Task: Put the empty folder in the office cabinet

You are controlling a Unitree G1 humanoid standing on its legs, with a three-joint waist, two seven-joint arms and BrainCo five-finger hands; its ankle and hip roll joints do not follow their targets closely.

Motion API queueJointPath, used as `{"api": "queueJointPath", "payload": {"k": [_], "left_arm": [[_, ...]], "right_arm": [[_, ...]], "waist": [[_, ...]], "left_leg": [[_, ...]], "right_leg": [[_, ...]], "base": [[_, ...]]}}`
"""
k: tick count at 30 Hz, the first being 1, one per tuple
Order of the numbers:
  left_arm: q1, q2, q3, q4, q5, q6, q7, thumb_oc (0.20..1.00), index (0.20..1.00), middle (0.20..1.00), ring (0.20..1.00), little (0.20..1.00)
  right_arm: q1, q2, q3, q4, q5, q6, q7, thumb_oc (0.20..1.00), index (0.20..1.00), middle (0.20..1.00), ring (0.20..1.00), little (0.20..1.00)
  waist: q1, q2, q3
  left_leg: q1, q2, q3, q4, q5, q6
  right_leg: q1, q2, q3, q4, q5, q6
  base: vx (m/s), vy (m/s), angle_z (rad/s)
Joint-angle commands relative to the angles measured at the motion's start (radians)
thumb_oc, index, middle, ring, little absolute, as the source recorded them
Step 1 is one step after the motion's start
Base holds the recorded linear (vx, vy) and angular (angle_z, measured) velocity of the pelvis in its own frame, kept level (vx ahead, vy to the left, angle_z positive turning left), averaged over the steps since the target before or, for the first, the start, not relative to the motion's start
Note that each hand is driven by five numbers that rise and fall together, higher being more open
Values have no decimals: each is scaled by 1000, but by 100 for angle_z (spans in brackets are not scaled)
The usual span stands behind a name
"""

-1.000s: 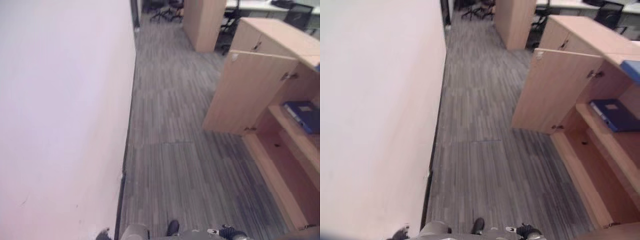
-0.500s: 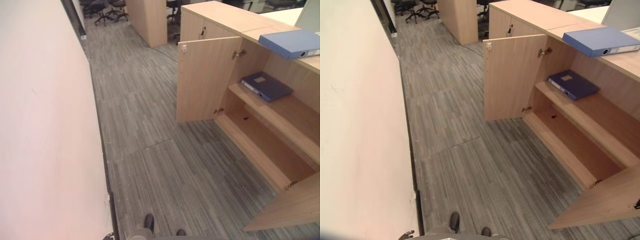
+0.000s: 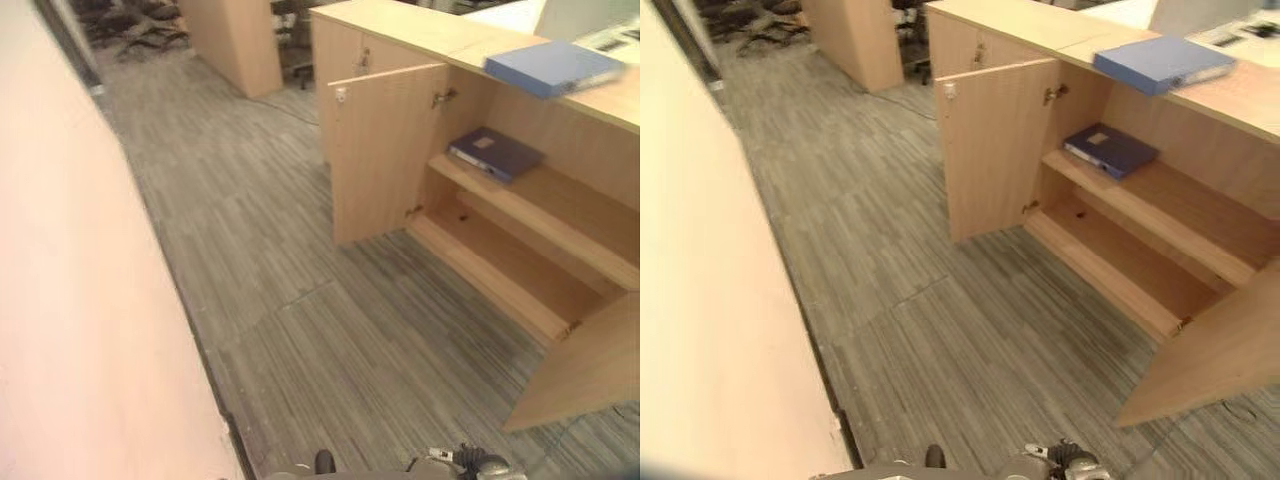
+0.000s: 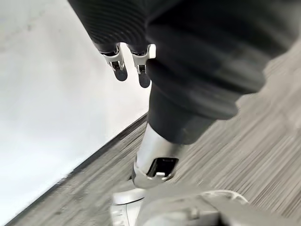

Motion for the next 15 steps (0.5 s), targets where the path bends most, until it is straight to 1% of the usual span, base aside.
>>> {"api": "queueJointPath", "payload": {"k": [1,2,3,4,5,6,7,8,9,10,12,13,14,15], "left_arm": [[-36,16,16,21,49,-14,-7,1000,1000,1000,1000,1000],[-51,23,16,20,59,-14,-4,1000,1000,1000,1000,1000],[-59,24,15,17,70,-17,-3,1000,1000,1000,1000,1000],[-59,25,15,17,70,-17,-3,1000,1000,1000,1000,1000],[-55,18,13,16,71,-17,2,1000,1000,1000,1000,1000],[-53,14,13,14,64,-17,3,1000,1000,1000,1000,1000],[-53,13,13,13,64,-16,3,1000,1000,1000,1000,1000],[-60,7,7,8,60,-17,4,1000,1000,1000,1000,1000],[-59,6,7,8,60,-17,5,1000,1000,1000,1000,1000],[-65,-1,-8,7,59,-17,3,1000,1000,1000,1000,1000],[-66,-2,-14,2,53,-17,0,1000,1000,1000,1000,1000],[-68,-1,-11,-2,47,-19,1,1000,1000,1000,1000,1000],[-67,1,-11,-8,43,-20,1,1000,1000,1000,1000,1000],[-67,3,-10,-14,40,-21,4,1000,1000,1000,1000,1000]], "right_arm": [[-27,18,26,28,45,-11,-8,1000,1000,1000,1000,1000],[-27,22,25,26,57,-12,-14,1000,1000,1000,1000,1000],[-21,22,27,27,58,-17,-16,1000,1000,1000,1000,1000],[-21,23,27,27,58,-17,-17,1000,1000,1000,1000,1000],[-7,22,32,35,49,-20,-25,1000,1000,1000,1000,1000],[-5,20,30,40,46,-15,-25,1000,1000,1000,1000,1000],[-4,20,30,40,46,-15,-25,1000,1000,1000,1000,1000],[5,14,31,51,36,-18,-34,1000,1000,1000,1000,1000],[6,13,31,51,36,-18,-34,1000,1000,1000,1000,1000],[12,6,25,62,38,-17,-39,1000,1000,1000,1000,1000],[17,3,16,71,49,-17,-45,1000,1000,1000,1000,1000],[21,5,18,75,50,-17,-44,1000,1000,1000,1000,1000],[24,7,20,78,52,-17,-45,1000,1000,1000,1000,1000],[27,9,22,80,57,-17,-46,1000,1000,1000,1000,1000]], "waist": [[-15,-16,32],[-20,-38,27],[-21,-47,18],[-22,-47,19],[-17,-52,-4],[-20,-44,-14],[-21,-43,-15],[-27,-33,-28],[-27,-31,-28],[-37,-29,-38],[-49,-31,-42],[-53,-32,-45],[-51,-37,-40],[-48,-43,-33]], "left_leg": [[67,-33,-71,4,-110,-43],[89,-40,-71,4,-132,-49],[95,-44,-73,4,-145,-50],[96,-43,-74,4,-145,-51],[119,-35,-75,4,-162,-51],[131,-22,-78,4,-164,-55],[131,-21,-79,4,-164,-55],[154,3,-78,5,-173,-65],[155,4,-78,5,-173,-66],[156,45,-59,72,-198,-88],[144,92,-29,179,-194,-119],[138,118,-14,252,-158,-139],[115,140,-6,330,-138,-144],[73,164,1,464,-100,-159]], "right_leg": [[14,136,-38,-304,275,-19],[9,158,-85,-386,297,-16],[41,167,-97,-445,288,-23],[46,170,-99,-452,291,-24],[74,181,-103,-441,276,-52],[74,184,-99,-422,268,-58],[73,184,-100,-419,266,-58],[82,192,-102,-396,240,-73],[82,193,-103,-394,237,-73],[103,202,-100,-370,201,-93],[130,213,-95,-360,175,-111],[153,231,-85,-361,159,-126],[174,239,-75,-365,146,-138],[197,257,-64,-375,131,-157]], "base": [[360,-144,-13],[335,-178,8],[264,-152,18],[300,-135,31],[333,-102,25],[334,-97,16],[311,-106,14],[205,-84,20],[395,-191,22],[289,-167,19],[342,-221,8],[281,-211,-5],[282,-243,-32],[221,-227,-52]]}}
